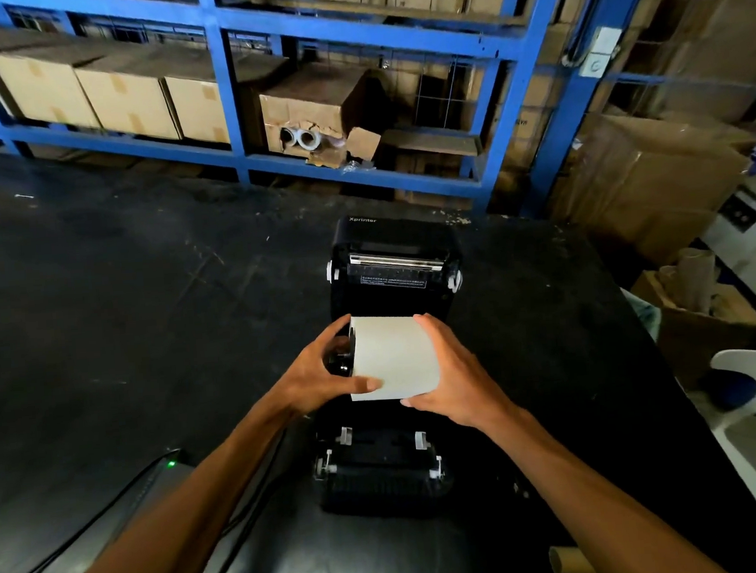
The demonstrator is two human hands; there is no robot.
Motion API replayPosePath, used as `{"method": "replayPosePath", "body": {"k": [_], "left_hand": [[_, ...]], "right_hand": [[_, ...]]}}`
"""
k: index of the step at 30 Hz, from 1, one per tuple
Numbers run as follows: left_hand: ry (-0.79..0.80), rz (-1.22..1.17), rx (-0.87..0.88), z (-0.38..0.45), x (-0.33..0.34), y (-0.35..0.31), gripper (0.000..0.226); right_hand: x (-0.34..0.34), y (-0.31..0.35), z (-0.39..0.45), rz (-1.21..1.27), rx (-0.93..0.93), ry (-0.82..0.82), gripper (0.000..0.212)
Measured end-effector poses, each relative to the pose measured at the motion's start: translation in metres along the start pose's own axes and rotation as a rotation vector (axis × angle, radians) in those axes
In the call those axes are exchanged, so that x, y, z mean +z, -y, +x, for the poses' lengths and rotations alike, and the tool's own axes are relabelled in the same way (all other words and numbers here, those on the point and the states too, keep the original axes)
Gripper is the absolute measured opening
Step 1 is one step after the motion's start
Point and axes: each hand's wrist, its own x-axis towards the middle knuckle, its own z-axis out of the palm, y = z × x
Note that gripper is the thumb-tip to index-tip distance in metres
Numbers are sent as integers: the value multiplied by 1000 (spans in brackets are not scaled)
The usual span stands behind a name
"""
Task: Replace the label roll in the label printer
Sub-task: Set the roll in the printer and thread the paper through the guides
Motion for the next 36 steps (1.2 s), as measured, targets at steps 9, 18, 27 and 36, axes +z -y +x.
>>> {"method": "replayPosePath", "body": {"k": [9,18,27,36], "left_hand": [[82,90,11,9,-5,9,98],[104,212,9,14,-9,16,90],[41,385,7,12,-11,21,103],[29,469,23,14,-13,28,102]], "right_hand": [[17,-6,2,-53,26,-40,113],[26,-11,3,-34,-16,-77,110],[36,-19,6,-45,5,-44,111],[44,-25,8,-54,-2,-39,110]]}}
